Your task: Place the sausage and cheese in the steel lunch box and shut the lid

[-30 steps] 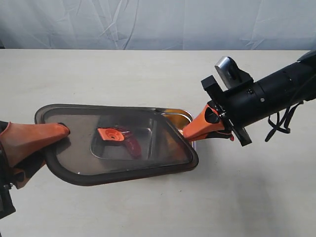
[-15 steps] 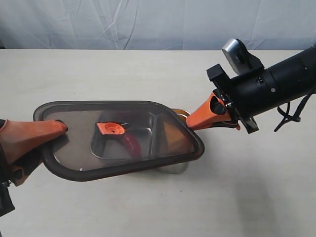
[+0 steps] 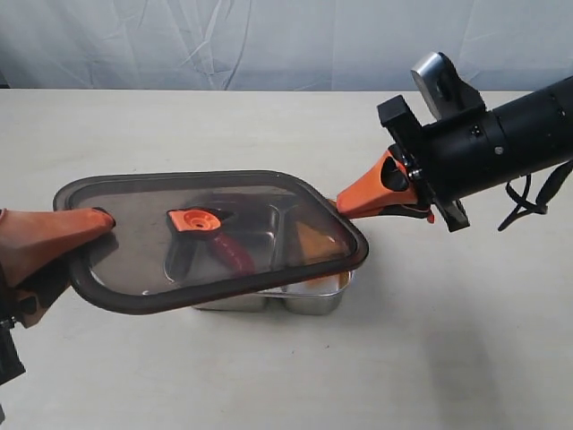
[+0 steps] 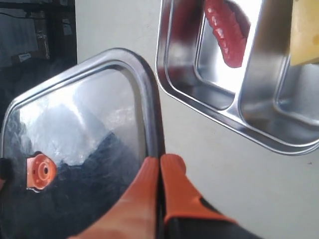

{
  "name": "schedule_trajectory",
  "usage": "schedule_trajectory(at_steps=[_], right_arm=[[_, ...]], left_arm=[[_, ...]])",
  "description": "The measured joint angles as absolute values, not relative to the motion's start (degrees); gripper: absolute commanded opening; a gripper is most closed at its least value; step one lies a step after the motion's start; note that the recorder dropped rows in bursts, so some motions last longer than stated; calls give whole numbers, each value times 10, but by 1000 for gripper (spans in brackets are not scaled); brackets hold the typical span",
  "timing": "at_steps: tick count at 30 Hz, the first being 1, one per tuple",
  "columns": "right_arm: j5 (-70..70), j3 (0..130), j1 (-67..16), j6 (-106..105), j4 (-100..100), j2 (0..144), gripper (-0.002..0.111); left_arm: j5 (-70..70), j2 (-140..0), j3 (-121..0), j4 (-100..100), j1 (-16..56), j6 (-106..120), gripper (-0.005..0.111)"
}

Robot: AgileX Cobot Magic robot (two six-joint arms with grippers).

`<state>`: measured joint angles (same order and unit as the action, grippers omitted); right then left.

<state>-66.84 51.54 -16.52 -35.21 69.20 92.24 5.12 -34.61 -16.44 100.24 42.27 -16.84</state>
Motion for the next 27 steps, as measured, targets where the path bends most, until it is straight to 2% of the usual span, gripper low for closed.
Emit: schedule_trajectory(at_steps=[2, 4, 5, 6, 7, 8, 10, 15, 21, 23, 25, 27], right_arm=[[-667, 515, -165, -329, 692, 922, 11], [-671, 515, -165, -313, 683, 922, 34], [-675, 515, -165, -306, 678, 922, 51], [-687, 515, -165, -286, 668, 922, 64], [-691, 515, -166, -263, 654, 921, 69], [-692, 515, -166, -244, 643, 921, 71], [-695, 515, -168, -226, 635, 921, 67], [-690, 515, -199, -203, 698, 921, 48], [-655, 515, -262, -197, 719, 920, 47], [-649, 515, -272, -195, 725, 920, 43], [-647, 515, -274, -195, 727, 920, 27], [-647, 515, -274, -196, 727, 920, 5]], left_arm=[[51, -346, -164, 1002, 423, -168, 0], [53, -346, -164, 1002, 423, -169, 0], [55, -346, -164, 1002, 423, -169, 0], [60, -346, -164, 1002, 423, -169, 0], [62, -346, -164, 1002, 423, -169, 0], [62, -346, -164, 1002, 423, -169, 0], [62, -346, -164, 1002, 423, -171, 0], [63, -346, -164, 1002, 423, -171, 0], [19, -342, -164, 998, 422, -173, 0], [4, -342, -164, 998, 420, -173, 0], [0, -342, -164, 998, 420, -173, 0], [0, -342, -164, 995, 420, -174, 0]])
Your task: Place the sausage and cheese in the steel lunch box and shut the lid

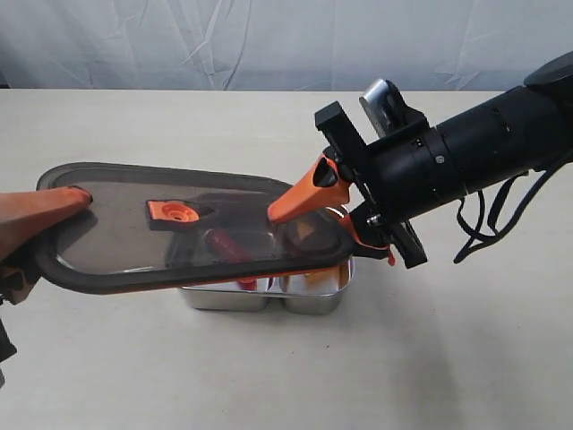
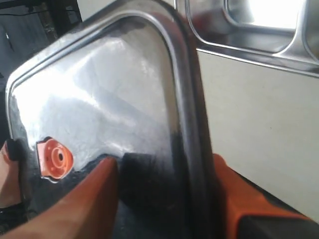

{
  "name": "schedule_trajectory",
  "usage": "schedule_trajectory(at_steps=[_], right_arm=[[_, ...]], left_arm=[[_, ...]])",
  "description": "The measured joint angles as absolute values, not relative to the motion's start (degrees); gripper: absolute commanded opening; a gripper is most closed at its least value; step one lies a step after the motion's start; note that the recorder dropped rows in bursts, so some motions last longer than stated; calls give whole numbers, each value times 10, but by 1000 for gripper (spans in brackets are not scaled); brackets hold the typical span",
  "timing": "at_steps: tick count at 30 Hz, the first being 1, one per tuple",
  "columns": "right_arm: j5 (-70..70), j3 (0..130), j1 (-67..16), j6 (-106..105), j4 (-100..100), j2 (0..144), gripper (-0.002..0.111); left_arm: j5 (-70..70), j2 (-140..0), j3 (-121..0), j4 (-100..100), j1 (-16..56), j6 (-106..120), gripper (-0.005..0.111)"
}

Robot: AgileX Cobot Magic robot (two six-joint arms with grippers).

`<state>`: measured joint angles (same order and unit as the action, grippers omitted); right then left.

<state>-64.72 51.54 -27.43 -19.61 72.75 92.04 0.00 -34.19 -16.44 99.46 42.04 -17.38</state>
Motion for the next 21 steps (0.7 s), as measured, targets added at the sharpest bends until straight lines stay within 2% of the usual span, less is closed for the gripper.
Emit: schedule_trajectory(at_steps=[1, 12, 21], right_arm=[[-647, 515, -274, -197, 727, 920, 0], [-647, 515, -272, -234, 727, 918, 0], [-674, 515, -223, -249, 771, 866, 0]], left_arm=[[0, -342, -162, 991, 420, -174, 0], [-3, -342, -147, 975, 420, -246, 0], [21, -342, -131, 975, 420, -285, 0]])
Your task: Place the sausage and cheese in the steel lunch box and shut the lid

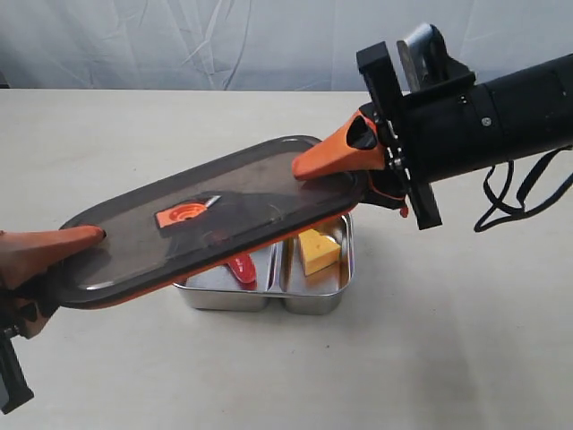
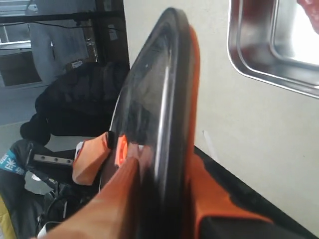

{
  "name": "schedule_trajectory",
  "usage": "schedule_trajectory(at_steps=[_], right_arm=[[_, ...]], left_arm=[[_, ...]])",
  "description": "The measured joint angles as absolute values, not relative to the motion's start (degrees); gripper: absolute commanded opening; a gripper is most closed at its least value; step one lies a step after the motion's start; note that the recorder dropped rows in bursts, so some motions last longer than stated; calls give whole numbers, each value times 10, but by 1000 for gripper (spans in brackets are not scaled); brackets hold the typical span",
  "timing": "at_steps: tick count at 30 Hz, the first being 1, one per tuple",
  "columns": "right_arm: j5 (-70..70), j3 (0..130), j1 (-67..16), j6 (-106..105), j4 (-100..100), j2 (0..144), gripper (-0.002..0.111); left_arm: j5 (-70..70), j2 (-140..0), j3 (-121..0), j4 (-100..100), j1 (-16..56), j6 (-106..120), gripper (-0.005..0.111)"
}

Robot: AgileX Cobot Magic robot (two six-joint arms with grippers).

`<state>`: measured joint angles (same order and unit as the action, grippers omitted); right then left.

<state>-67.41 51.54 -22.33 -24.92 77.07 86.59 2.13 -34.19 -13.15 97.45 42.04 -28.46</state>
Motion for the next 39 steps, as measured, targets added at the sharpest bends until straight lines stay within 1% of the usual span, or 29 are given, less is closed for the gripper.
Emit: schedule_trajectory(at_steps=[10, 20, 26, 33, 39], right_arm=[[-673, 515, -220, -282, 791, 842, -1], [-672, 514, -220, -335, 870, 839, -1], [-673, 514, -219, -356, 880, 832, -1], [-704, 514, -186, -365, 868, 806, -1], [-716, 514, -178, -370, 854, 791, -1]], left_arm=[[38, -342, -131, 955, 420, -289, 0], [39, -342, -133, 906, 420, -287, 0], [36, -342, -133, 903, 420, -284, 0], [26, -317, -140, 907, 422, -279, 0], [32, -302, -141, 898, 423, -273, 0]])
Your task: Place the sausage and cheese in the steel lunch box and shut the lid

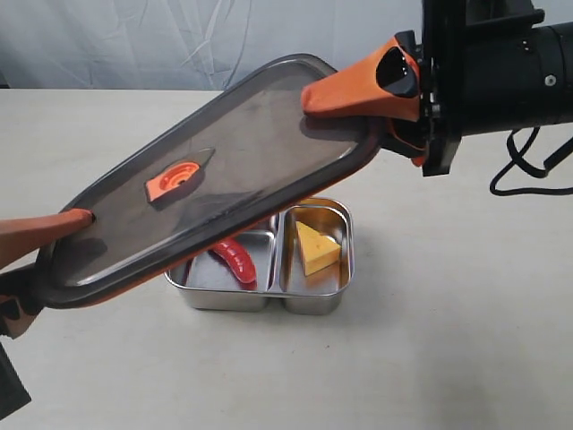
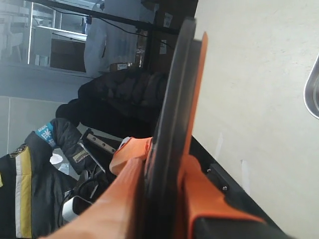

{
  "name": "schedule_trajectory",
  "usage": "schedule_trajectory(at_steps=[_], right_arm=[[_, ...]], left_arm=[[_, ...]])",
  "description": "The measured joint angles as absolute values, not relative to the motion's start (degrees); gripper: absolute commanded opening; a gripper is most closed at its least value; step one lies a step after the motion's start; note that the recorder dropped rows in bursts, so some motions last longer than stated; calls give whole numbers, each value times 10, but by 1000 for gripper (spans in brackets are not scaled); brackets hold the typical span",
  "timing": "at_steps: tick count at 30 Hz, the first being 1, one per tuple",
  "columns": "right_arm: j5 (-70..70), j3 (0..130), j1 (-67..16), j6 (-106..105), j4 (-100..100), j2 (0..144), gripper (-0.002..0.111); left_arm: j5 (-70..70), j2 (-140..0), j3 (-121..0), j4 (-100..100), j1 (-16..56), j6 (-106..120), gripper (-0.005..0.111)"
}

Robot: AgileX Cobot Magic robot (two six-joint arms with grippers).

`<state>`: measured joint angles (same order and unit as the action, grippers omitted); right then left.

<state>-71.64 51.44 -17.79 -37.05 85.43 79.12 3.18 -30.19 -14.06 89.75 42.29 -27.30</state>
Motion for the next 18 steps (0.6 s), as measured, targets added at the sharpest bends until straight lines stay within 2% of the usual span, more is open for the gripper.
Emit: schedule_trajectory(at_steps=[13, 15, 18], right_arm=[[-716, 514, -177, -372, 851, 791, -1], [-716, 514, -177, -372, 851, 791, -1], [-716, 514, -177, -372, 851, 791, -1]], left_arm=[[29, -302, -141, 893, 425, -272, 0], [28, -302, -141, 893, 426, -272, 5], [28, -302, -141, 893, 426, -269, 19]])
